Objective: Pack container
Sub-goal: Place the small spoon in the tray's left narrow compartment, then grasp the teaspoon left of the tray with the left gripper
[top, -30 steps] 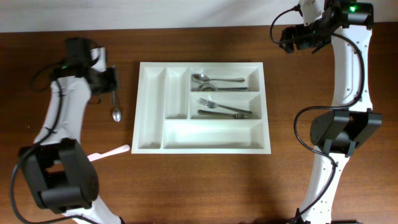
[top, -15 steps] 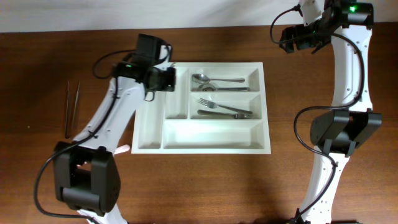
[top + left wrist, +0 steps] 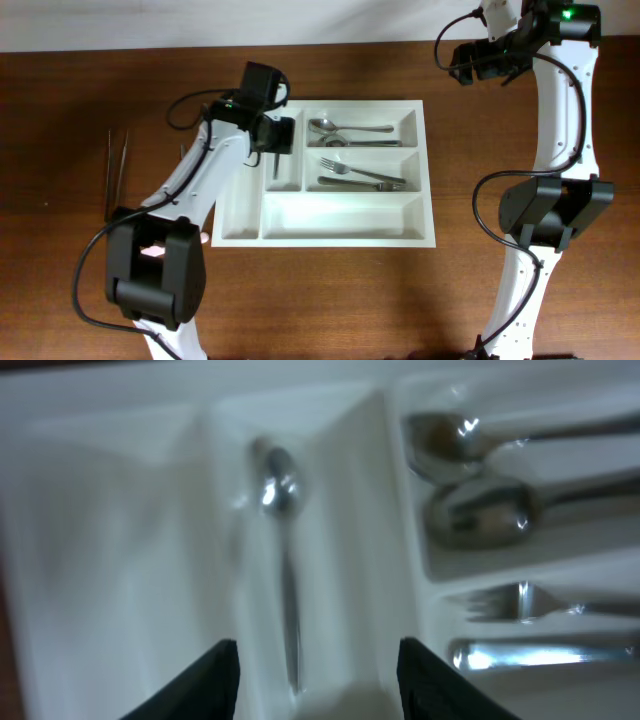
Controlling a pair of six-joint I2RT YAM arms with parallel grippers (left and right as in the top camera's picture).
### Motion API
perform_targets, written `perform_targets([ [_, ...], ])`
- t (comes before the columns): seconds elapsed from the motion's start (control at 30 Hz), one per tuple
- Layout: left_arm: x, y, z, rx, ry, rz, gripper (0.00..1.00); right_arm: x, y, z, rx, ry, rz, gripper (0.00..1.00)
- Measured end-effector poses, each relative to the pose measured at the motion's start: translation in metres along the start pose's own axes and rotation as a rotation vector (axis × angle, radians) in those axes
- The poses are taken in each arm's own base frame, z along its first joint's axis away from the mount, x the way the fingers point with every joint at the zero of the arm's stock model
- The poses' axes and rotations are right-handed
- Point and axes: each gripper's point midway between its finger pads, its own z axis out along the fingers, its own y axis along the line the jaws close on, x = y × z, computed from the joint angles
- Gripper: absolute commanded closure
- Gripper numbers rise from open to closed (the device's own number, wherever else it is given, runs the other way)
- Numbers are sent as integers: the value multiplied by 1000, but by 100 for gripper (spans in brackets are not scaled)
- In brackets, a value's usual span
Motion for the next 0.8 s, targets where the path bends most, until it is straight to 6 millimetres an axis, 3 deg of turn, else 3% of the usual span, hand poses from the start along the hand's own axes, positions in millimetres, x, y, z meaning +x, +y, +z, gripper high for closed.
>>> perform_targets([
  [0.17,-3,60,-23,-129,37,-96,39,0,0,0,0,0,0,1],
  [0.33,17,135,-44,-240,92,-296,39,0,0,0,0,0,0,1],
  [0.43,24,167,-49,-274,92,-399,39,0,0,0,0,0,0,1],
  [0.57,33,191,-47,-296,86,-477,39,0,0,0,0,0,0,1],
  [0.8,50,196,-20,-298,75,-494,39,0,0,0,0,0,0,1],
])
